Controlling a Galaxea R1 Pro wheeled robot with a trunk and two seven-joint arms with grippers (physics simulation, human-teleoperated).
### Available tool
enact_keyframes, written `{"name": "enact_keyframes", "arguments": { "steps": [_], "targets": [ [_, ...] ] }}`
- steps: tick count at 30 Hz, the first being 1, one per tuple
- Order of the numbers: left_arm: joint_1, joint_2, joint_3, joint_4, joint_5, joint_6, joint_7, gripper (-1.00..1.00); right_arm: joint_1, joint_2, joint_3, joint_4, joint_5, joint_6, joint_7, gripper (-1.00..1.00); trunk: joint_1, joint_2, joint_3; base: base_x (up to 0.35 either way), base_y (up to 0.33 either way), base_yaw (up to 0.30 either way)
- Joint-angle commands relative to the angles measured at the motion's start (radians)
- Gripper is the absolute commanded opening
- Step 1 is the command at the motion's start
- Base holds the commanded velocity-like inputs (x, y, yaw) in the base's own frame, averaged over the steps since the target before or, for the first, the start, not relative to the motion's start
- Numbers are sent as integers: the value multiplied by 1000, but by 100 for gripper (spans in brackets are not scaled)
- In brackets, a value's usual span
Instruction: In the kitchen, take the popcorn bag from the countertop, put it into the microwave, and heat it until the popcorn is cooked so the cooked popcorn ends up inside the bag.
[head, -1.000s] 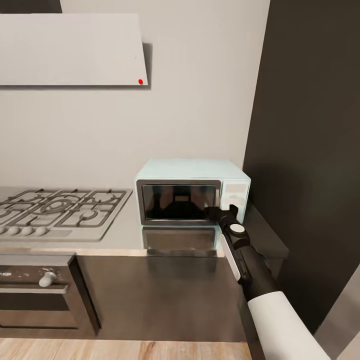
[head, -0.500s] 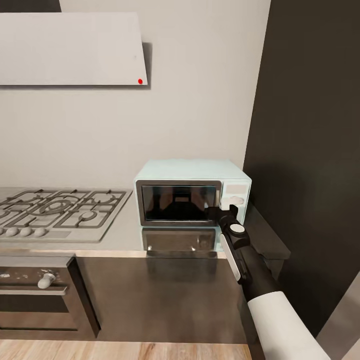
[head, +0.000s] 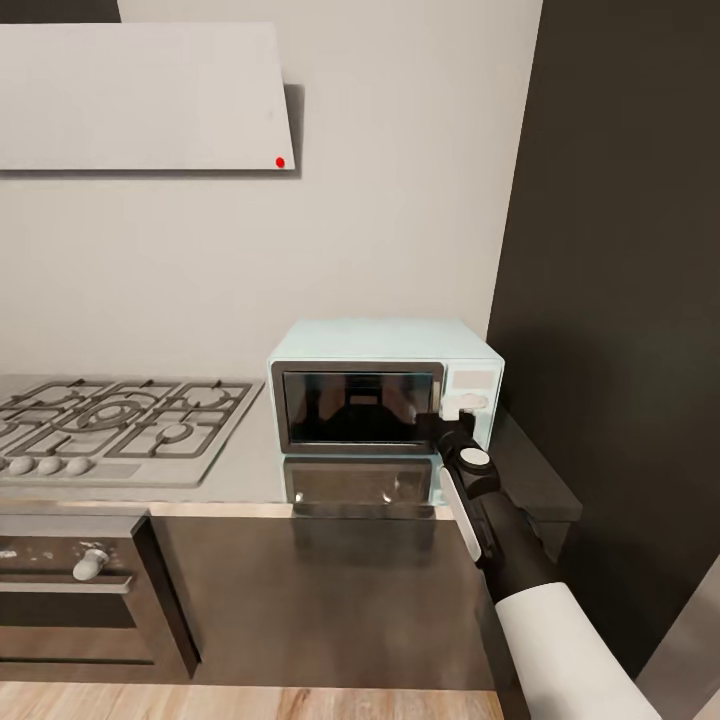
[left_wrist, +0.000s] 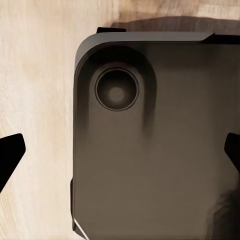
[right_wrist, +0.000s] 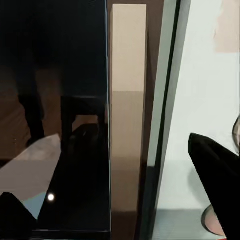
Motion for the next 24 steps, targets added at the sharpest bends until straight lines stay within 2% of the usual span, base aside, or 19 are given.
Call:
{"name": "enact_keyframes", "arguments": {
  "steps": [1,14,16,18,21,24],
  "targets": [
    [0,0,2,-1,3,-2,1,100,-1,-1,2,-1,1,7,-5,-100,0,-1,-1,0,0,0],
    [0,-2,2,0,3,-2,1,100,0,1,2,-1,4,7,-5,-100,0,-1,-1,0,0,0],
    [2,0,8,-2,4,-3,-1,100,11,-11,5,-10,35,24,1,-100,0,-1,-1,0,0,0],
    [2,-1,8,-2,4,-3,-1,100,14,-19,2,-10,36,25,15,-100,0,-1,-1,0,0,0],
    [2,1,8,-2,4,-3,-1,100,20,-1,-3,-1,45,12,0,-100,0,-1,-1,0,0,0],
    [2,1,8,-2,3,-4,-1,100,24,11,-4,-1,80,10,-23,-100,0,-1,-1,-66,0,0]
  ]
}}
